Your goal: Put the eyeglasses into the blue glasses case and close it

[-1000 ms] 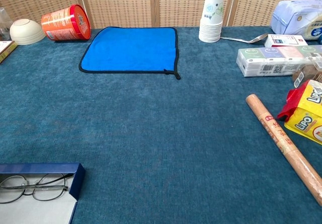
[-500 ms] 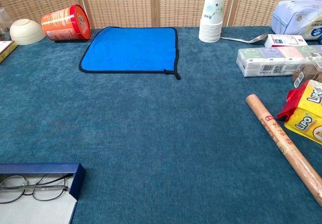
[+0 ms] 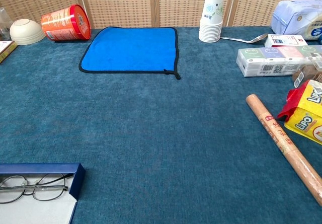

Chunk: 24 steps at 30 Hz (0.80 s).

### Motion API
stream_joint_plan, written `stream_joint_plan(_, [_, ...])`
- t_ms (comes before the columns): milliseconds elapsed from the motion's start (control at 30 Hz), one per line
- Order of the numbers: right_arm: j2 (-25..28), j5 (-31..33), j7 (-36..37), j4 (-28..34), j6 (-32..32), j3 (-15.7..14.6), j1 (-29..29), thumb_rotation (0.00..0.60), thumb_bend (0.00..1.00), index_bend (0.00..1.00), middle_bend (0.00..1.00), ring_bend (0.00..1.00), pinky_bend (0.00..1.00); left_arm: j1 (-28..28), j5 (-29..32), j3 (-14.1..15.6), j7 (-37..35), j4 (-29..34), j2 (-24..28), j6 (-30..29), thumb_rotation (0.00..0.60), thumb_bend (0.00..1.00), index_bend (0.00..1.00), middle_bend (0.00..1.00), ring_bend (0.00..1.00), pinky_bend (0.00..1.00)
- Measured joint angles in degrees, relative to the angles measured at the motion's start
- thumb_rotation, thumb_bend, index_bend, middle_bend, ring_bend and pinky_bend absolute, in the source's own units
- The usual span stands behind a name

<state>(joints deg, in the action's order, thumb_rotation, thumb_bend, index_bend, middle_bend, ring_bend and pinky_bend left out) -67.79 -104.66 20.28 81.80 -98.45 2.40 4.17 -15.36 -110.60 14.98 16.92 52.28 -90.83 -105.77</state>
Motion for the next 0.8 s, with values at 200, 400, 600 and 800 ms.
stream_joint_plan(200, [0.13,-0.46,1.00,-0.21,-1.15,-0.25,0.47,0.600,0.37,0.00,0.04,0.00,0.11,-2.06,1.34,0.03,0.62,-4.28,-1.61,0.13,0.375,0.27,0.00,0.00,0.00,0.00])
stream_joint_plan(400, [-0.06,-0.43,2.61,-1.66,-2.55,-0.65,0.46,0.600,0.37,0.00,0.04,0.00,0.11,-2.23,1.45,-0.23,2.76,-7.06,-3.05,0.76,0.407,0.28,0.00,0.00,0.00,0.00])
stream_joint_plan(600, [-0.05,0.04,4.75,-3.19,-4.22,-0.91,0.04,0.600,0.37,0.00,0.04,0.00,0.11,-1.47,0.61,-0.64,5.38,-8.50,-4.98,0.88,0.410,0.27,0.00,0.00,0.00,0.00])
stream_joint_plan(800, [0.20,0.76,6.63,-4.77,-6.00,-1.06,-0.66,0.600,0.37,0.00,0.04,0.00,0.11,-0.79,-0.12,-1.15,7.26,-11.01,-6.66,0.09,0.413,0.27,0.00,0.00,0.00,0.00])
